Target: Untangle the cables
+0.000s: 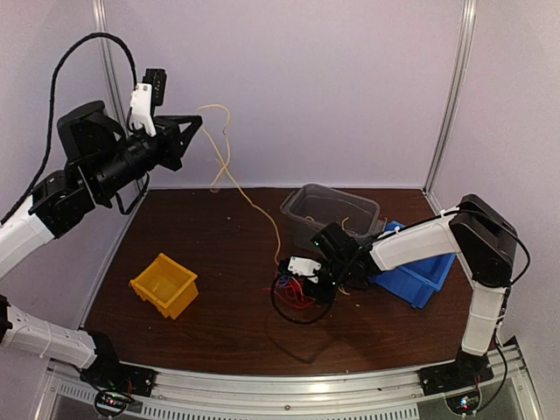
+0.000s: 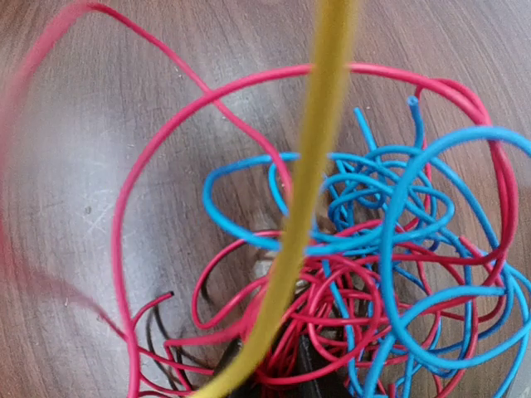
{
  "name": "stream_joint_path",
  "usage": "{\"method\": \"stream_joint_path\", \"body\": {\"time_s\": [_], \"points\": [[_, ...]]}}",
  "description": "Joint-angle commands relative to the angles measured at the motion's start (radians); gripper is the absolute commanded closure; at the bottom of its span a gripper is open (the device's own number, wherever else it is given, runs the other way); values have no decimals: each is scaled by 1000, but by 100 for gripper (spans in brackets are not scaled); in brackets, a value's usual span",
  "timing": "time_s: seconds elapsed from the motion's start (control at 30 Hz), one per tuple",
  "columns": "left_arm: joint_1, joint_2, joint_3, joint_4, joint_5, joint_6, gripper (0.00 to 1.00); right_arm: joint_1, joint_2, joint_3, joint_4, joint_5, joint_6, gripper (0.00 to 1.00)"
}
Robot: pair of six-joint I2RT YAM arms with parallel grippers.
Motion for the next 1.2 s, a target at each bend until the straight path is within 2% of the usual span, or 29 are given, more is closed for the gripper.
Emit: {"method": "stream_joint_path", "body": {"time_s": [0.0,0.1,0.17,0.37,0.4,0.47,0.7,0.83,0.93,1.03,1.17], "points": [[1,-3,147,-62,-85,124,100,-3,34,3,-35,38,16,79],[1,15,230,-103,-98,168,100,-4,33,3,-36,38,16,79],[1,13,225,-99,-96,165,100,-3,30,0,-33,37,15,79],[1,-34,21,-7,-63,97,100,-4,-21,-19,-30,45,4,75],[1,-51,-49,22,-56,71,100,-4,-84,-21,-44,27,-6,71],[1,-57,-94,38,-47,55,100,-4,-156,-23,-68,-12,-25,64],[1,-57,-156,66,-29,45,100,-5,-344,21,-198,-142,-84,47],[1,-49,-147,80,-2,55,100,-9,-378,76,-245,-183,-74,45],[1,-48,-146,97,45,60,100,-24,-372,128,-222,-189,11,43],[1,-39,-135,131,70,49,100,-49,-341,214,-217,-257,77,35],[1,-32,-128,154,94,28,100,-54,-283,300,-190,-338,141,29]]}}
